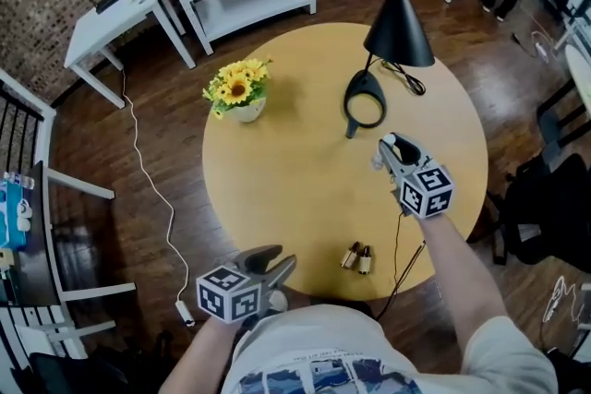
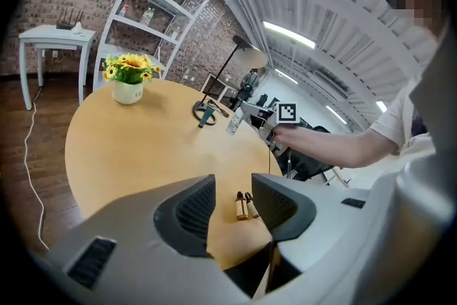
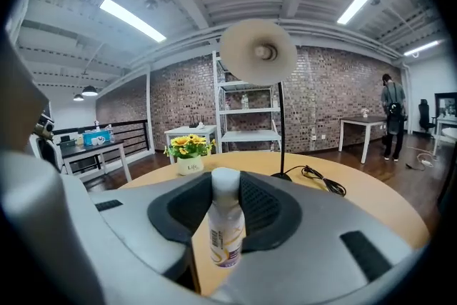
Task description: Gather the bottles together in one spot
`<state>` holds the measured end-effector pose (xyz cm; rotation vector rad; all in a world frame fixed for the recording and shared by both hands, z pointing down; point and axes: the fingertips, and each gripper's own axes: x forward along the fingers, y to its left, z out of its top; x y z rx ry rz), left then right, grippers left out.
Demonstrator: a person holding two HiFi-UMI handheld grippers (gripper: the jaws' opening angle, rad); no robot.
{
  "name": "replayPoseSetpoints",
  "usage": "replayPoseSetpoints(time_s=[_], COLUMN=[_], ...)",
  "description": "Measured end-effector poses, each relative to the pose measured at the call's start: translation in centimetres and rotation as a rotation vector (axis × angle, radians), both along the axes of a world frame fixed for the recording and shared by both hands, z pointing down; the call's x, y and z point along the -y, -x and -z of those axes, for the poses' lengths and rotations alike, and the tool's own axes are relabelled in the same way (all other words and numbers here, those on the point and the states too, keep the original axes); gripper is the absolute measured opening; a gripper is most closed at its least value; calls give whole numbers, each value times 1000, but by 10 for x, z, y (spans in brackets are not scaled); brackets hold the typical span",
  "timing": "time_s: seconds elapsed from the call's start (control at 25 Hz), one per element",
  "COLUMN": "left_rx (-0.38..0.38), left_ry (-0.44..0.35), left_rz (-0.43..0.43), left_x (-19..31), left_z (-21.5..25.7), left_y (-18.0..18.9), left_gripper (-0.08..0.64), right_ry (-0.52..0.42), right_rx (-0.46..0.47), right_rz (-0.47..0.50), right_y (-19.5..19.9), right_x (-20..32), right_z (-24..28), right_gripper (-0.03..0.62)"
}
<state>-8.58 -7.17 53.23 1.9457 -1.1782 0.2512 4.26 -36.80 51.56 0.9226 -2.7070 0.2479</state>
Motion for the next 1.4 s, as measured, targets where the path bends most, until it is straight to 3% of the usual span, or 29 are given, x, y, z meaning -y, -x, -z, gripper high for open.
replayPoseSetpoints(time_s=[0.2,0.44,0.6,0.84,1.2,1.4], left_rx=[19,1,0,-3,-11,-3], left_ry=[64,130,134,125,105,81], left_rz=[1,46,54,47,-2,-17], left_x=[6,3,4,9,11,7], left_z=[-12,-21,-22,-25,-21,-20], left_y=[-8,-6,-9,-10,-12,-5], left_gripper=[163,163,163,163,163,163], right_ry=[0,-41,-64,-119,-102,-127], right_rx=[45,14,3,-44,-99,-116], right_rz=[-70,-79,-110,-96,-70,-75], right_y=[9,42,41,35,32,15], right_x=[52,83,95,85,73,57], right_z=[-27,-61,-71,-78,-81,-67], right_gripper=[117,117,117,123,225,236])
